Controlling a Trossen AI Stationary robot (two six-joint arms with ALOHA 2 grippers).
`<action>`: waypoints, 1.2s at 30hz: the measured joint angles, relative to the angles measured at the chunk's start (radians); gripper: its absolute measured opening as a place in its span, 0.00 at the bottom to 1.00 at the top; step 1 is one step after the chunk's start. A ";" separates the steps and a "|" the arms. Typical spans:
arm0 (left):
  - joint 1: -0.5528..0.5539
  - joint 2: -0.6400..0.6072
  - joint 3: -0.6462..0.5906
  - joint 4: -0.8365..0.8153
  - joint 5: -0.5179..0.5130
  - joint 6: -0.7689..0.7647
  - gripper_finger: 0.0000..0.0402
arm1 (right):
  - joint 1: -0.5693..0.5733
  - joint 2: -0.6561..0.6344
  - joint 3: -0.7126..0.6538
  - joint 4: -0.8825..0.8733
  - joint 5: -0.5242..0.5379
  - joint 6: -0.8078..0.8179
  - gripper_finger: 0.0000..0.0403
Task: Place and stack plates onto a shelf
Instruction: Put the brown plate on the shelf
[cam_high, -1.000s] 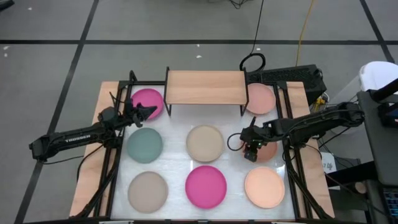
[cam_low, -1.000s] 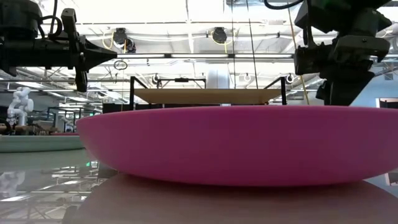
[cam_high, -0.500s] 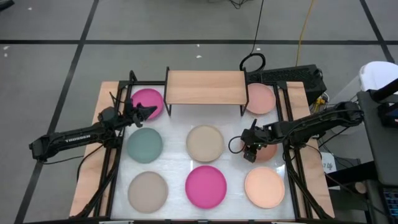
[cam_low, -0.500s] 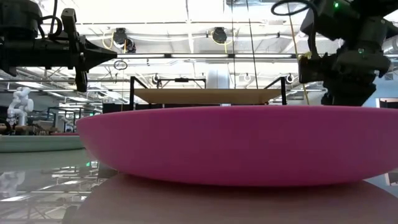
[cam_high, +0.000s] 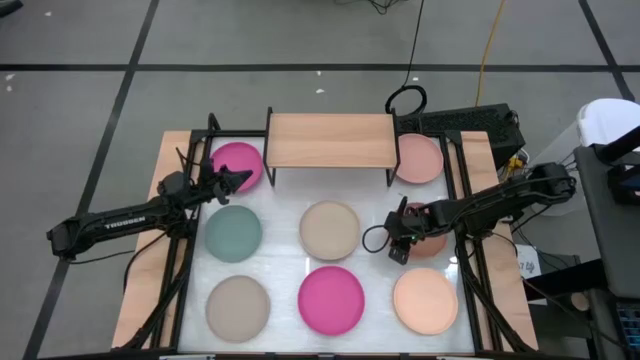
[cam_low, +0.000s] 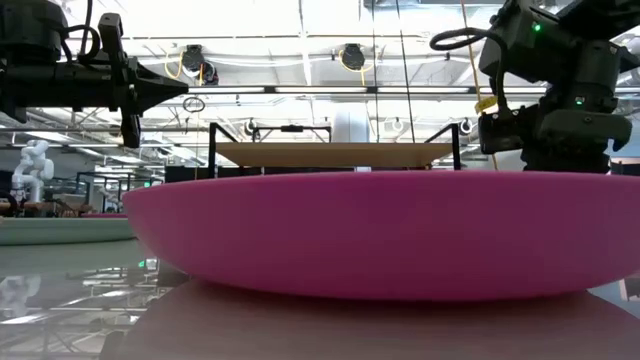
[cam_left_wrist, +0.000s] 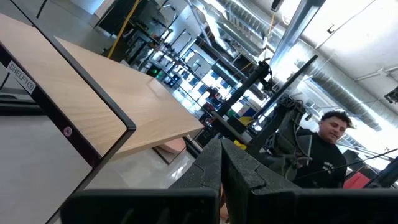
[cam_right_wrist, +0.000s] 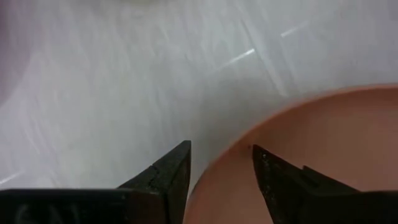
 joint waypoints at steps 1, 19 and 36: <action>0.000 0.000 0.000 0.001 0.000 0.000 0.01 | 0.000 -0.004 -0.001 0.001 0.000 0.000 0.37; 0.000 0.000 0.000 0.005 0.000 0.055 0.01 | 0.000 -0.056 -0.004 0.027 -0.001 0.005 0.01; 0.001 0.000 0.000 0.013 0.000 0.080 0.01 | 0.000 -0.231 -0.003 0.104 -0.031 0.030 0.00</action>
